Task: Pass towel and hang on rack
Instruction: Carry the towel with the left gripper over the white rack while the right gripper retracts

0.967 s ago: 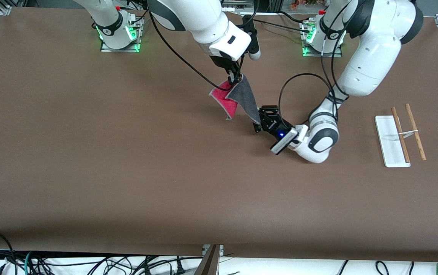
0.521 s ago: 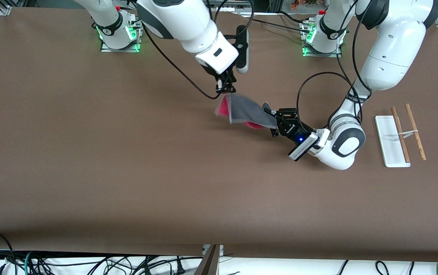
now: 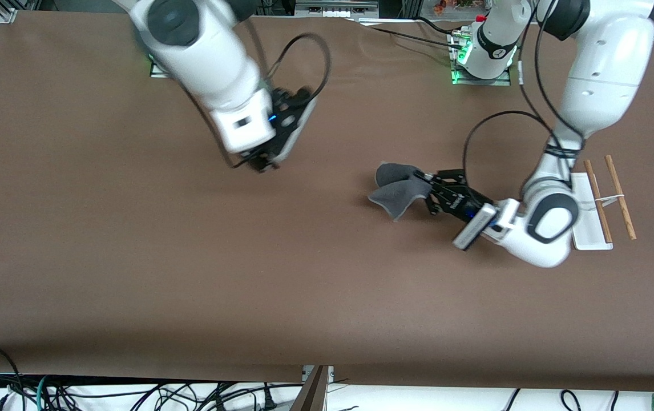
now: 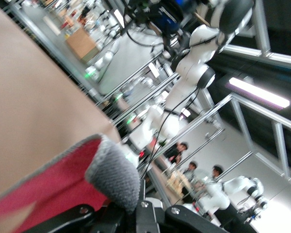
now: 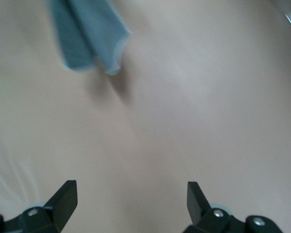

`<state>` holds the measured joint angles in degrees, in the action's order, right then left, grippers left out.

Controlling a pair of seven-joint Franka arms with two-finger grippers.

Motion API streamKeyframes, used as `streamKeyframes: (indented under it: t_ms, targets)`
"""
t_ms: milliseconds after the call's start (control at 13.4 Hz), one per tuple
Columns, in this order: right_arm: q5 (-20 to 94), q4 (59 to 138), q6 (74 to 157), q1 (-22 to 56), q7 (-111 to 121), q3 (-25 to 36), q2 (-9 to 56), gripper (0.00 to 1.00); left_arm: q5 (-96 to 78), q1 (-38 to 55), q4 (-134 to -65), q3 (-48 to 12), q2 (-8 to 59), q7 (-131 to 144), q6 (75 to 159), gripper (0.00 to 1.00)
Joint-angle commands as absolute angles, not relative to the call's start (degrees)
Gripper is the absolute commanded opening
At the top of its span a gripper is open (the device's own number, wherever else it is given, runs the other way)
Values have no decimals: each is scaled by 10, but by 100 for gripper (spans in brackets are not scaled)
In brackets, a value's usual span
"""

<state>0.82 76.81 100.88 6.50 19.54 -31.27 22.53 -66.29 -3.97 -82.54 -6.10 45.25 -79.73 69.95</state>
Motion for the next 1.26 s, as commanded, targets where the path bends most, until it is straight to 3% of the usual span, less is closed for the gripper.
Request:
streamKeyframes:
  t_ms: [0, 372, 595, 893, 1190]
  targets:
    - [60, 769, 936, 55, 168, -219, 190, 100, -556, -78, -769, -54, 418, -751, 682, 0]
    - [84, 766, 804, 10, 170, -114, 168, 100, -398, -204, -668, -54, 415, -741, 596, 0]
    - [58, 766, 793, -7, 163, -56, 115, 100, -386, -299, -638, -50, 417, -775, 576, 0]
    - [-31, 772, 823, -23, 170, -46, 81, 100, -329, -382, -617, -26, 428, -831, 577, 0]
    - [-48, 774, 781, -25, 46, -61, 73, 100, -261, -392, -608, 24, 436, -909, 613, 0]
